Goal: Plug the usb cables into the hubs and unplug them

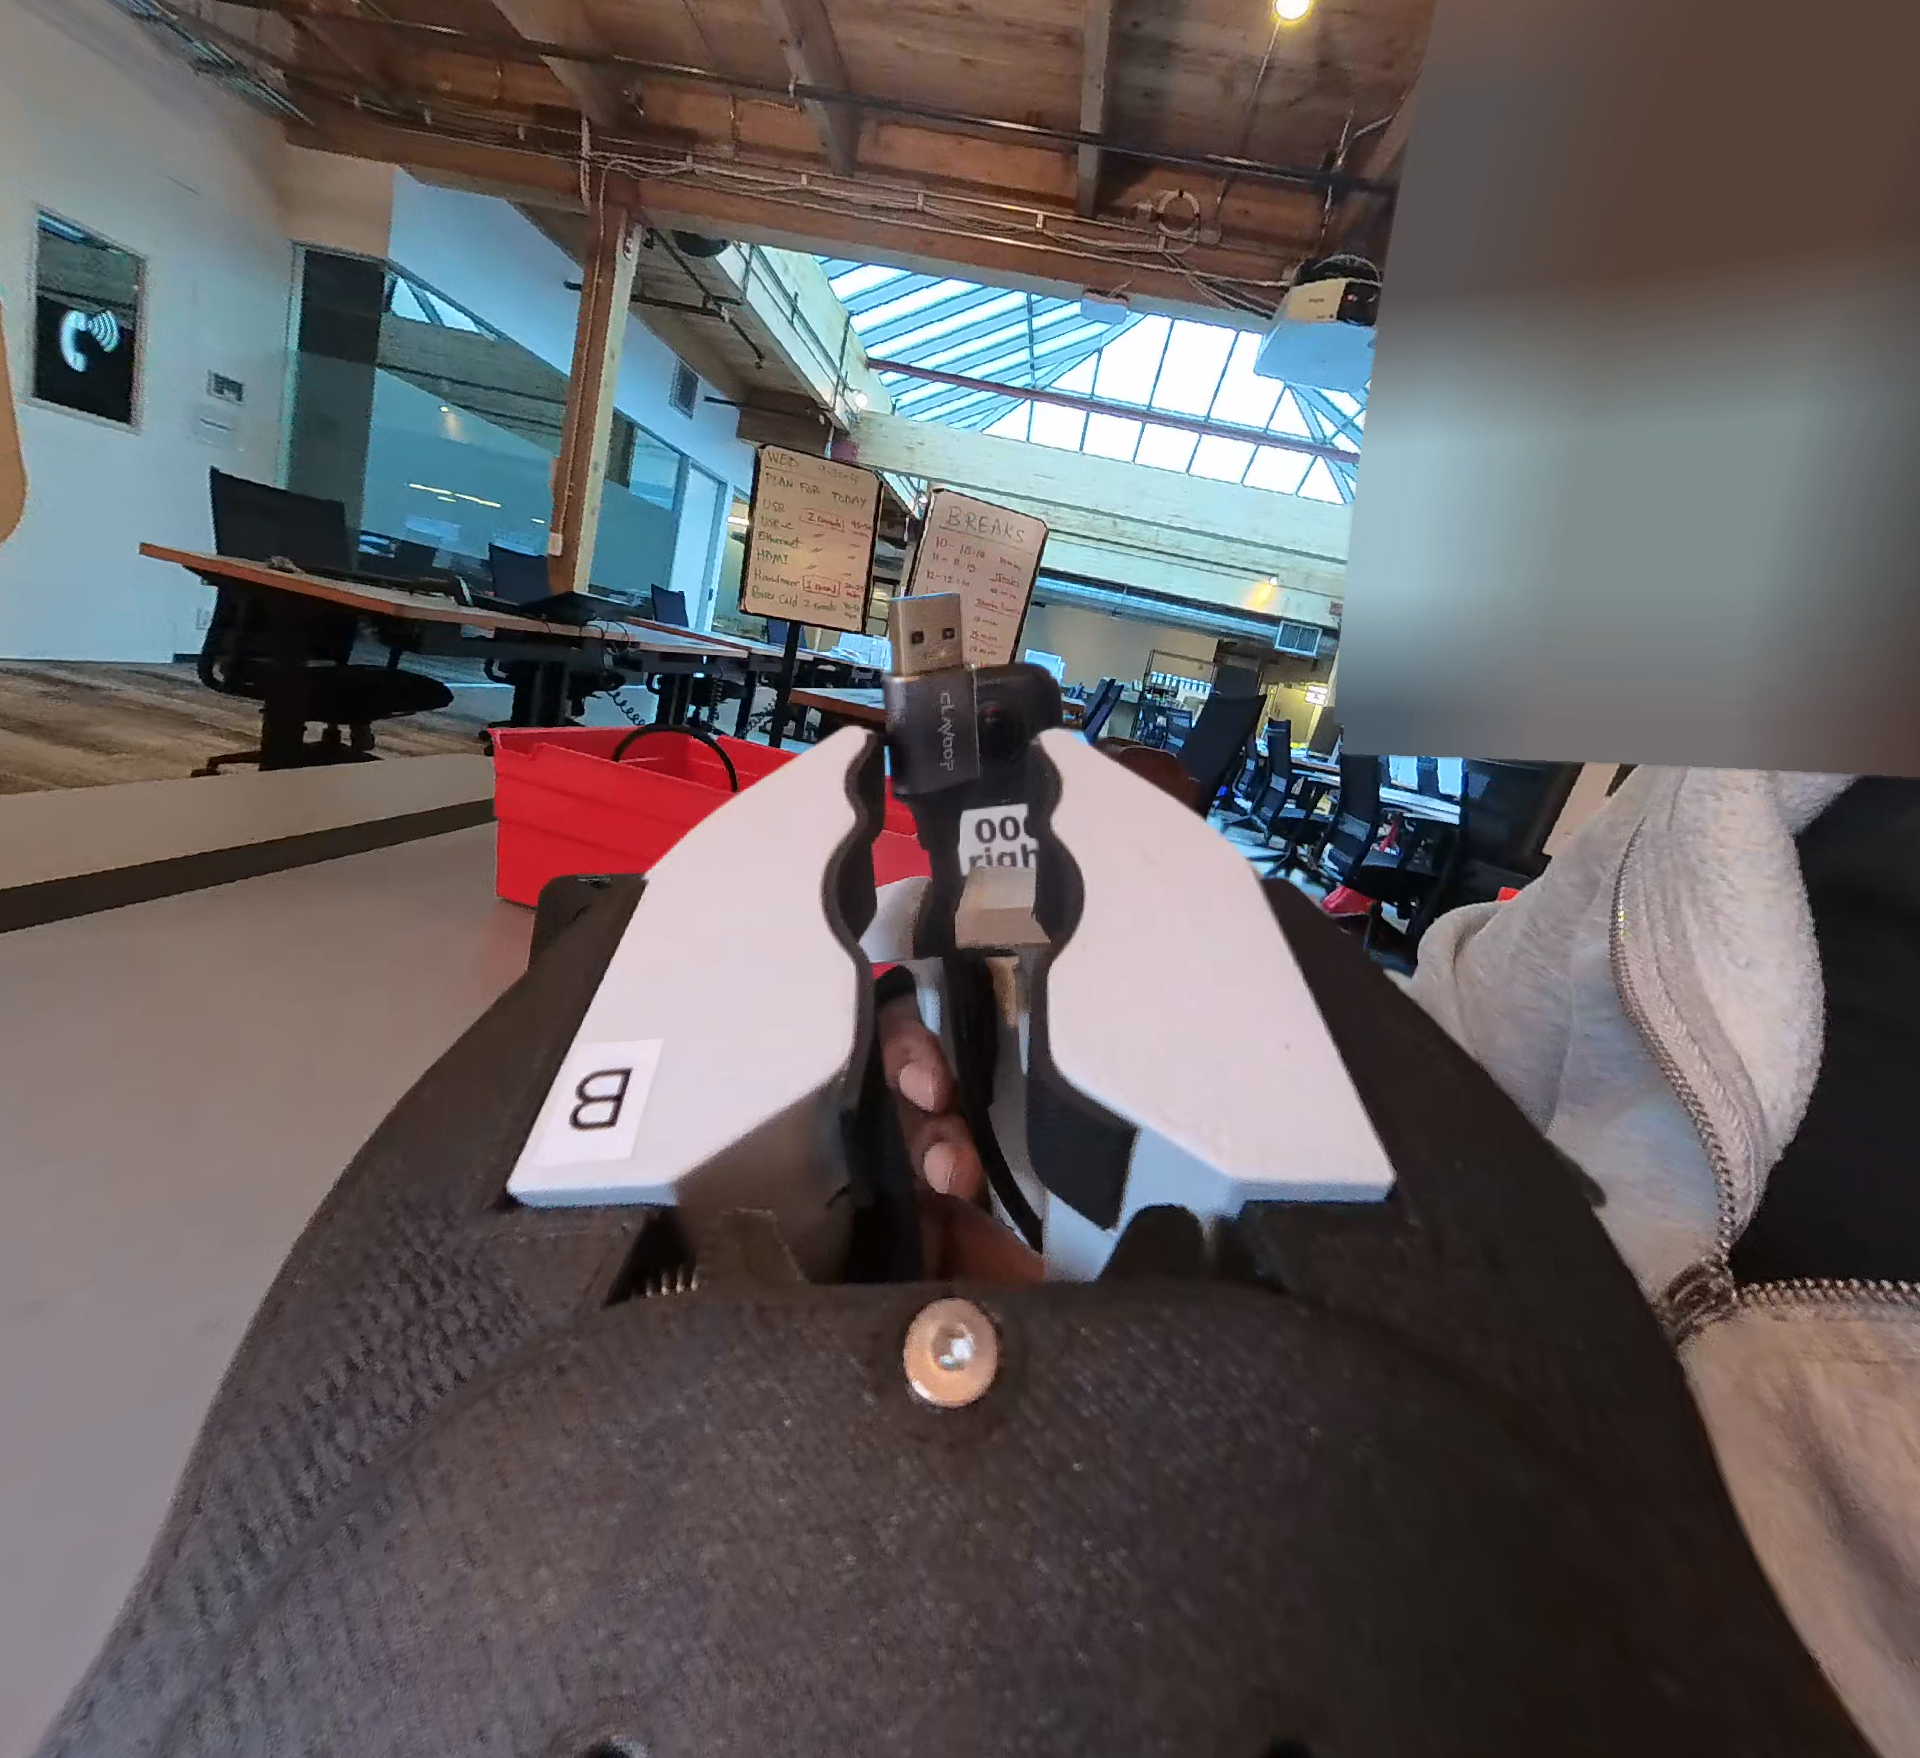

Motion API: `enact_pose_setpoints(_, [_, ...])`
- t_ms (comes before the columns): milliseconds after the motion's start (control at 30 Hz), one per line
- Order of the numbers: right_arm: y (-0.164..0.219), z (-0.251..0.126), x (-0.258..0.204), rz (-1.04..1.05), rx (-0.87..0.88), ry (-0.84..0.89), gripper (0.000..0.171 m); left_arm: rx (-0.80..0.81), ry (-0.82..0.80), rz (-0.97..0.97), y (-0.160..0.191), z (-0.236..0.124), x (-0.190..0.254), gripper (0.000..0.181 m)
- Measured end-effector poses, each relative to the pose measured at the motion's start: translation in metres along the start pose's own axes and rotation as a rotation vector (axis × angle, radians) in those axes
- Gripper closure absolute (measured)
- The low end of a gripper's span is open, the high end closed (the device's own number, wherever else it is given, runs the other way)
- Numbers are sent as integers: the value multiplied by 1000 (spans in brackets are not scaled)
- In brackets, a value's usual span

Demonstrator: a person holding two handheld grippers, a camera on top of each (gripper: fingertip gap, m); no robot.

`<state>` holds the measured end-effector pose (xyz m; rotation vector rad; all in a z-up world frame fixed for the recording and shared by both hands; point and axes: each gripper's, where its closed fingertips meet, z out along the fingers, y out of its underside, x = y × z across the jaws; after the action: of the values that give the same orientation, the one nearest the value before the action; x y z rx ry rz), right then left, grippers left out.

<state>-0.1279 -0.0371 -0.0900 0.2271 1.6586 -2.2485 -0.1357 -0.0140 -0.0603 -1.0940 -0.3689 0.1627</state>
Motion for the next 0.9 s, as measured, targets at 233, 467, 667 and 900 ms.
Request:
enact_pose_setpoints(233, [-1, 1, -5, -50, 10, -14, 165, 6, 13, 30, -2, -2, 2, 165])
enact_pose_setpoints(467, [-37, -15, 6, -465, 55, 183, 131, -160, -421, 598, -9, -18, -41, 165])
enact_pose_setpoints(667, [-59, -33, 3, -666, 7, 258, 144, -313, -584, 1113, -6, -19, -43, 165])
enact_pose_setpoints(900, [-34, -29, 9, -571, -152, 200, 147, -454, -516, 1222, 20, -14, -44, 165])
